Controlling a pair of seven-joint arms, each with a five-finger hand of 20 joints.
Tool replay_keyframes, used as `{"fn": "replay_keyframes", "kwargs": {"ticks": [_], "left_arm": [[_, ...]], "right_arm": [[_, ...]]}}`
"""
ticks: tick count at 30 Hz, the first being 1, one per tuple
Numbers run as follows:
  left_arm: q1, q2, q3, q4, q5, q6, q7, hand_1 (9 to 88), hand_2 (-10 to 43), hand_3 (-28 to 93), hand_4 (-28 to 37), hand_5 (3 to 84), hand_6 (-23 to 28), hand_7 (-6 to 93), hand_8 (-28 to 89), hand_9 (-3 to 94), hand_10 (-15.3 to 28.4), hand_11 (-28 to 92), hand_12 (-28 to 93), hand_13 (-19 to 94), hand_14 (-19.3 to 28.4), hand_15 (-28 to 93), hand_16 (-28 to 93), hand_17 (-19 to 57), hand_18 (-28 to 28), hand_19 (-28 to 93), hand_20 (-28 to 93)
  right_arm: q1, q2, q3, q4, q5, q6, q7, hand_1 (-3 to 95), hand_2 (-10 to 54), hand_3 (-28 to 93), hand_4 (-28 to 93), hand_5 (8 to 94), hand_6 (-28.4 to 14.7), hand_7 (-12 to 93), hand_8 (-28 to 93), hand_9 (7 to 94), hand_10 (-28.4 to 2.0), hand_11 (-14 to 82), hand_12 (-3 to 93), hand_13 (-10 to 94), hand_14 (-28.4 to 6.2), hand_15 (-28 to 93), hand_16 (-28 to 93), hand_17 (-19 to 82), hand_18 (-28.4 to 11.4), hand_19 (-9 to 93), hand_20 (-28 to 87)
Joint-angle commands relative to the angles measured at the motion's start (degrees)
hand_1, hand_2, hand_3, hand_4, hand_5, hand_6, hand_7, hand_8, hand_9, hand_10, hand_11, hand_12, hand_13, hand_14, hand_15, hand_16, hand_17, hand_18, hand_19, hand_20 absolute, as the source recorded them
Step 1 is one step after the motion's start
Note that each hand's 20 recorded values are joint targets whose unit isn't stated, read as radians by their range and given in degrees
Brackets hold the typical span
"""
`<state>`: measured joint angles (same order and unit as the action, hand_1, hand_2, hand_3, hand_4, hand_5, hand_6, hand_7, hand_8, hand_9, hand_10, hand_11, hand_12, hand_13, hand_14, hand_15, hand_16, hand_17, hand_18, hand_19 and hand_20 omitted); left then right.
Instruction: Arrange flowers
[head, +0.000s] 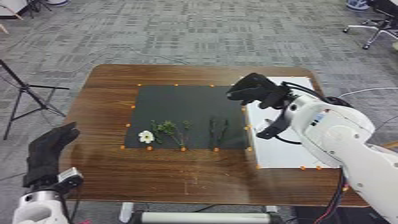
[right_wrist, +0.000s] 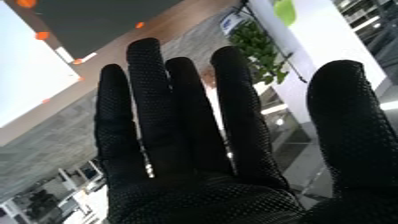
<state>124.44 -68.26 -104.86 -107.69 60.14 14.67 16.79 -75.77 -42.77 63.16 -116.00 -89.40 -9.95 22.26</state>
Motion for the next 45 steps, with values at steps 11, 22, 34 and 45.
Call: {"fn": "replay_keyframes", "kwargs": {"ticks": [11,22,34,45], "left_arm": [[-0.81,-0.27,-1.02,-0.12,-0.68,0.24,-0.5,25.5,5.2,70,-28.3,54.9,1.7,17.6,-7,53.7,14.7,25,15,42,17.0,23,0,10.1,10.7,10,20],[-1.19,-0.59,-0.34,-0.08,-0.07,-0.69,-1.05,25.5,5.1,70,-28.3,54.9,1.7,17.6,-7,53.7,14.8,25,15,42,17.0,23,0,10.1,10.7,9,20],[-1.5,-1.3,0.2,0.1,1.04,-2.0,-2.16,25.6,5.4,69,-28.3,54.8,1.7,17.2,-7,53.6,14.8,25,15,42,17.2,23,0,10.1,10.7,10,20],[-1.17,-1.6,0.3,0.0,1.22,-3.15,-3.12,25.8,5.5,69,-28.3,54.7,1.7,17.1,-7,53.5,14.9,25,15,42,17.2,23,0,10.1,10.8,10,20]], "right_arm": [[-13.81,2.98,13.68,9.1,-27.6,19.89,3.27,34.3,-7.6,66,-13,61.0,-3.8,15,-6,63.1,-17.4,13.7,19.6,59,-15.7,36,27,27,-21.4,63,45],[-15.4,1.0,11.5,13.27,-32.75,15.6,3.86,38.0,-9.5,65,-13,65.7,-2.2,19,-6,71.6,-15.7,25.9,25.4,67,-13.8,51,30,32,-22.2,73,53],[-18.64,0.05,12.5,14.85,-36.01,10.73,3.11,37.8,-9.5,65,-13,66.2,-2.1,19,-6,72.4,-15.2,28.0,26.7,68,-13.5,53,32,33,-22.8,75,54],[-20.24,-0.31,11.18,15.5,-38.2,8.73,4.29,53.2,-9.5,62,-18,64.1,-2.1,19,5,73.1,-13.1,19.3,38.0,70,-10.8,54,34,35,-21.5,76,55]]}}
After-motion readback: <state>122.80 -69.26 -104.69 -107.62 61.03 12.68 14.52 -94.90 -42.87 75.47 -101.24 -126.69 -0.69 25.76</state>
